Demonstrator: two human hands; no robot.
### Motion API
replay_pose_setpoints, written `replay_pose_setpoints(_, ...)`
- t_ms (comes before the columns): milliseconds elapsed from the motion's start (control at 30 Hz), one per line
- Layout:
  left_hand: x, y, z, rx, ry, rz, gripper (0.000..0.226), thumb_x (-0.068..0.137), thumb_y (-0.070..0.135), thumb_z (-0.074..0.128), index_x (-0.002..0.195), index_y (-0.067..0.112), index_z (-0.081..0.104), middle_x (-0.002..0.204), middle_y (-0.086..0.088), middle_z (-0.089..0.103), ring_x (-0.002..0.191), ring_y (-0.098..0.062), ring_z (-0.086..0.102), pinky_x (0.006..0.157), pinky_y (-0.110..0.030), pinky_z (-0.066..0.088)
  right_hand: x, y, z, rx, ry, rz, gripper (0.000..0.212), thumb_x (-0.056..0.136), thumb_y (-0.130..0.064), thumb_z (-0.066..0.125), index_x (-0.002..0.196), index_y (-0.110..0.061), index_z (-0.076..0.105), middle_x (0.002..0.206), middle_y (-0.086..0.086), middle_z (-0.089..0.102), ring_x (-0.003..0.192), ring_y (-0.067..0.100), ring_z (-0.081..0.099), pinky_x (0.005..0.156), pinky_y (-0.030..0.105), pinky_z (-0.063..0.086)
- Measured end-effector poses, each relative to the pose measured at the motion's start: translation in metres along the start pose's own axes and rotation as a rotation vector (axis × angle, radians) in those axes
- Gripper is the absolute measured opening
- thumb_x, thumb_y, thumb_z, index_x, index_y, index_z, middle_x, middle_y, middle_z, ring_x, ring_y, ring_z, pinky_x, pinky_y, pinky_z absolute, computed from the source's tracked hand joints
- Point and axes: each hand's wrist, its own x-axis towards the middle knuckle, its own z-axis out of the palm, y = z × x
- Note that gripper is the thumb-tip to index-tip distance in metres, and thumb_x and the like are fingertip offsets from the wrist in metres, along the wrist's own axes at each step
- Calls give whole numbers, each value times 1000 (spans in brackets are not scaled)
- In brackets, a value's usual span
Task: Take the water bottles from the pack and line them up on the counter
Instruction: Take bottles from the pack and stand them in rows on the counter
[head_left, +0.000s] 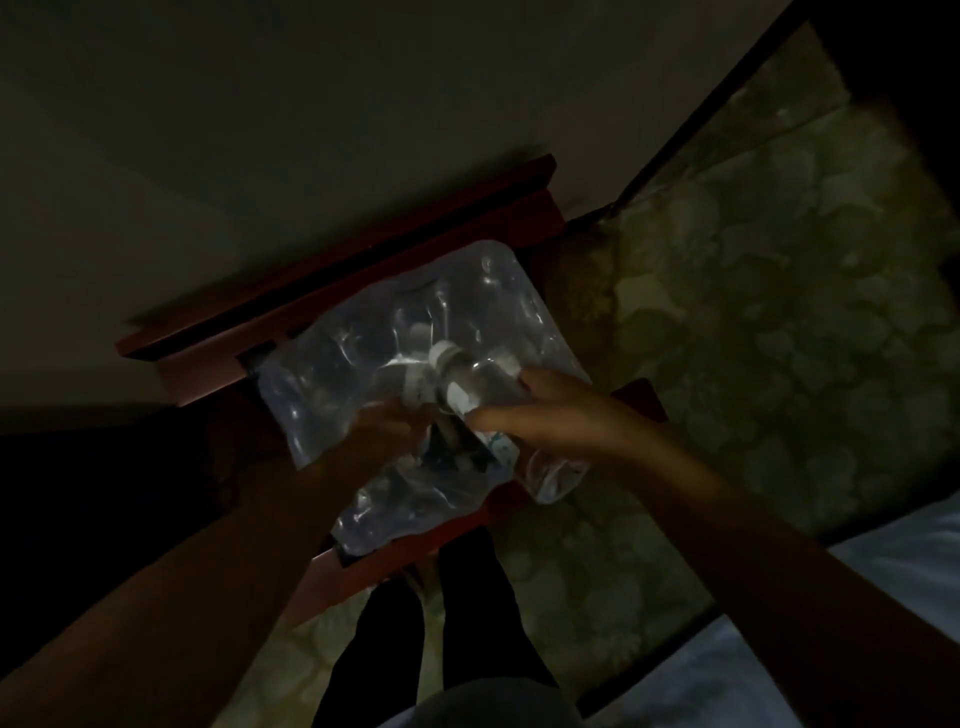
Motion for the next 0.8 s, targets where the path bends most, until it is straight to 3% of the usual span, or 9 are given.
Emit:
replay_pose_setpoints(67,-9,14,-3,-78,-3,4,14,96,23,60,82,23,60,79,-1,59,79,-23,65,52,-23,51,-1,0,1,30,40,23,56,64,-61,70,104,-28,50,87,-10,62,77,11,67,66,31,58)
replay_pose_setpoints(167,-29,39,-8,-432,-101,-63,31,102,27,48,75,15,57,64,-2,52,50,-11,49,40,-19,42,-9,2,8,102,109,31,88,48,-70,62,125,-29,50,106,-7,61,92,17,64,85,44,58)
replay_pose_setpoints(233,-44,49,-14,-488,-167,-83,35,103,29,45,77,11,58,59,-3,58,54,-13,49,43,-21,45,-11,3,13,156,145,16,87,54,-68,64,129,-27,51,115,-5,62,98,19,62,89,45,56)
replay_pose_setpoints(333,-75,54,-28,-491,-248,-138,30,102,36,46,94,11,60,83,-9,65,69,-20,59,48,-26,55,-16,2,17,181,187,18,71,61,-64,66,121,-26,57,106,-4,66,91,19,66,82,43,59)
replay_pose_setpoints(467,-112,52,-45,-470,-326,-136,32,99,41,48,106,13,61,91,-13,67,59,-19,67,42,-24,54,-25,-5,19,273,204,18,59,70,-56,72,117,-22,60,96,-5,67,83,13,66,66,27,54)
replay_pose_setpoints(533,-129,50,-53,-492,-332,-74,34,91,41,55,110,14,62,94,-14,70,66,-22,67,47,-27,56,-32,-13,21,312,214,9,50,74,-53,72,112,-23,61,93,-5,68,82,15,67,67,28,55)
replay_pose_setpoints(633,-153,49,-63,-513,-234,23,46,82,45,65,112,10,67,95,-13,77,80,-29,72,60,-33,59,-45,-35,24,341,221,-52,65,66,-62,70,118,-24,59,104,-3,69,93,19,67,85,38,57)
replay_pose_setpoints(733,-178,47,-69,-575,-116,103,56,78,51,73,115,9,69,101,-14,77,92,-29,75,75,-40,59,-59,-67,24,382,243,-111,82,55,-68,69,123,-23,56,110,0,68,97,21,67,88,42,57)
replay_pose_setpoints(800,-197,47,-73,-607,-119,197,52,74,55,76,107,14,76,105,-13,76,98,-30,74,89,-46,55,-69,-86,21,415,265,-150,78,58,-66,71,121,-22,56,108,2,69,95,23,69,87,45,58)
